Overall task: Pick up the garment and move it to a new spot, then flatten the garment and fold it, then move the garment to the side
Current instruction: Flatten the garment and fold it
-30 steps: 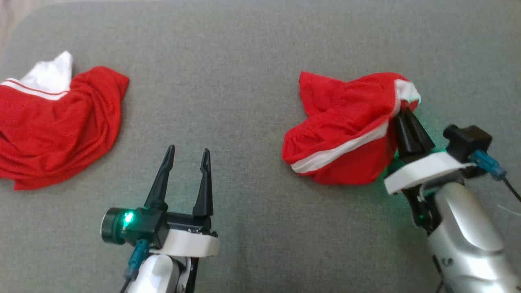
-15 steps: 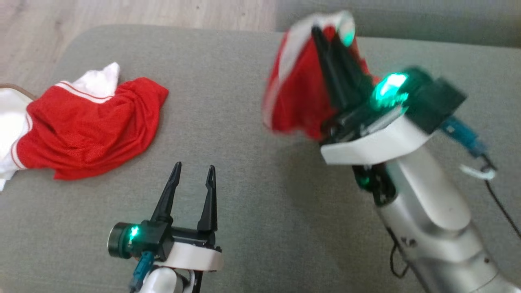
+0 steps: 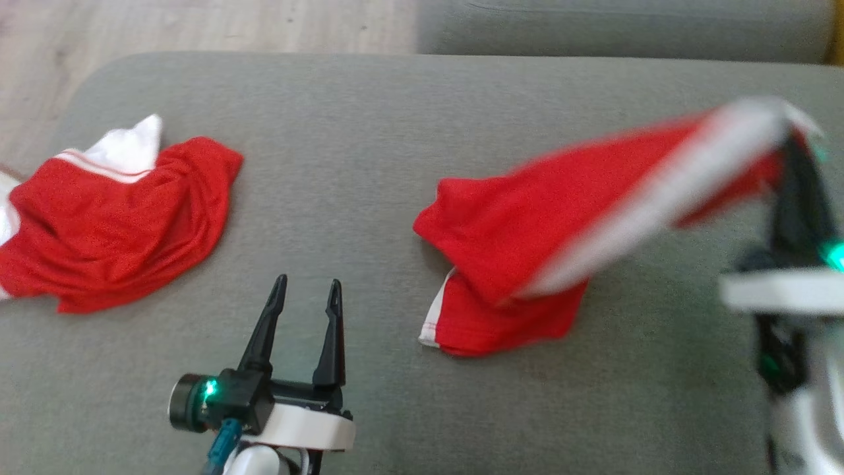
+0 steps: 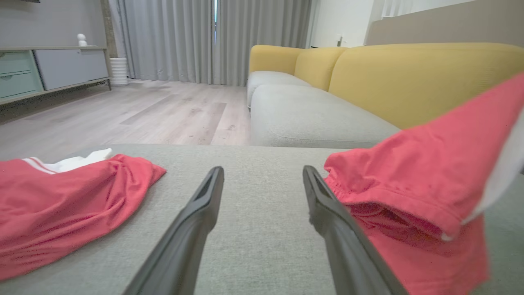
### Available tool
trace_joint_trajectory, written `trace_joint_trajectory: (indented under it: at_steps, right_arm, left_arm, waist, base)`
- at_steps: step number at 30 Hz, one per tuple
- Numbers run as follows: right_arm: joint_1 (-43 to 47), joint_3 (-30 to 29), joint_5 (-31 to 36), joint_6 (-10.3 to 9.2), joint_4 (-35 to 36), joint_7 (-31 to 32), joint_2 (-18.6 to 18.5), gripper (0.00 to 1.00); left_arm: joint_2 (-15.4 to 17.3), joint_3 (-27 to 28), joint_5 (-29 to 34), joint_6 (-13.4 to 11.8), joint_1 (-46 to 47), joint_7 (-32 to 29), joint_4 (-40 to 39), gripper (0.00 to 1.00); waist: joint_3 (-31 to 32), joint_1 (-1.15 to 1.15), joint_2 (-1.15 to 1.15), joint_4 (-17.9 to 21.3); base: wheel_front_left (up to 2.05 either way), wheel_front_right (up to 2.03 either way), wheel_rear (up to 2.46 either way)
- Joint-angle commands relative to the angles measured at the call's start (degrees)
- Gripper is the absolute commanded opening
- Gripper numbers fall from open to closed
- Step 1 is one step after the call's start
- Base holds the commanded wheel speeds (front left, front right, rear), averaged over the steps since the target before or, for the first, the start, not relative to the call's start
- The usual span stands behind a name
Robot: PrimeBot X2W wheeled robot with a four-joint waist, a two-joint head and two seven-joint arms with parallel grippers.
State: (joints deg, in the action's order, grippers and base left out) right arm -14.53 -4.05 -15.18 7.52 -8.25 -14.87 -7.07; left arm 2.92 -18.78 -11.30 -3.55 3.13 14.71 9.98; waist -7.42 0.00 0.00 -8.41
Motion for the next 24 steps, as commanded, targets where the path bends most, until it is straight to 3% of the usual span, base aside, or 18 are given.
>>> trace_joint_trajectory:
  at_steps: [1, 5, 8, 9, 10, 12, 13, 18, 24]
  right_arm:
    - [0.38, -2.21, 0.91, -0.03, 0.2, -0.13, 0.6, 0.0]
    - [3.76, -11.9, 5.89, -0.03, -7.52, -0.13, 2.72, 0.0]
    - [3.04, -13.69, 8.08, -0.03, -12.14, -0.13, 3.55, 0.0]
    - [2.58, -13.96, 8.48, -0.03, -13.25, -0.13, 3.73, 0.15]
    - [2.58, -13.96, 8.48, -0.03, -13.25, -0.13, 3.73, 0.15]
    - [1.71, -14.14, 9.53, -0.03, -14.68, -0.13, 3.95, 0.5]
    - [1.3, -14.72, 10.36, -0.03, -15.17, -0.13, 4.02, 1.0]
    - [0.66, -16.3, 14.87, -0.03, -13.33, -0.13, 4.16, 1.0]
    - [1.57, -15.03, 13.21, -0.03, -9.11, -0.13, 4.18, 1.0]
  left_arm:
    - [-0.04, 1.53, -0.45, 0.32, 1.7, 0.29, -2.07, 1.0]
    - [-0.04, -0.21, -1.15, 2.74, 1.81, 0.29, -1.67, 1.0]
    - [-0.04, -2.07, -1.13, 4.9, 2.3, 0.29, -0.9, 1.0]
    - [-0.04, -2.87, -1.03, 5.77, 2.56, 0.29, -0.59, 1.0]
    - [-0.04, -2.87, -1.03, 5.77, 2.56, 0.29, -0.59, 1.0]
    - [-0.04, -4.77, -0.1, 7.32, 3.29, 0.29, 0.24, 1.0]
    - [-0.04, -5.9, 0.44, 8.0, 3.71, 0.29, 0.74, 1.0]
    - [-0.04, -12.75, 2.78, 10.2, 6.83, 0.29, 3.81, 1.0]
    - [-0.04, -24.1, 2.57, 10.99, 13.16, 0.29, 11.36, 1.0]
  waist:
    - [-0.69, 0.0, 0.0, 1.47]
    - [-0.95, 0.0, 0.0, 3.61]
    - [-0.98, 0.0, 0.0, 4.97]
    - [-0.99, 0.0, 0.0, 5.3]
    - [-0.99, 0.0, 0.0, 5.3]
    - [-1.17, 0.0, 0.0, 5.93]
    - [-1.29, 0.0, 0.0, 6.19]
    - [-1.9, 0.0, 0.0, 6.86]
    - [-2.92, 0.0, 0.0, 8.91]
  base:
    - [0.0, 0.0, 0.0]
    - [0.0, 0.0, 0.0]
    - [0.0, 0.0, 0.0]
    - [0.0, 0.0, 0.0]
    - [0.0, 0.0, 0.0]
    - [0.0, 0.0, 0.0]
    - [0.0, 0.0, 0.0]
    - [0.0, 0.0, 0.0]
    - [0.0, 0.0, 0.0]
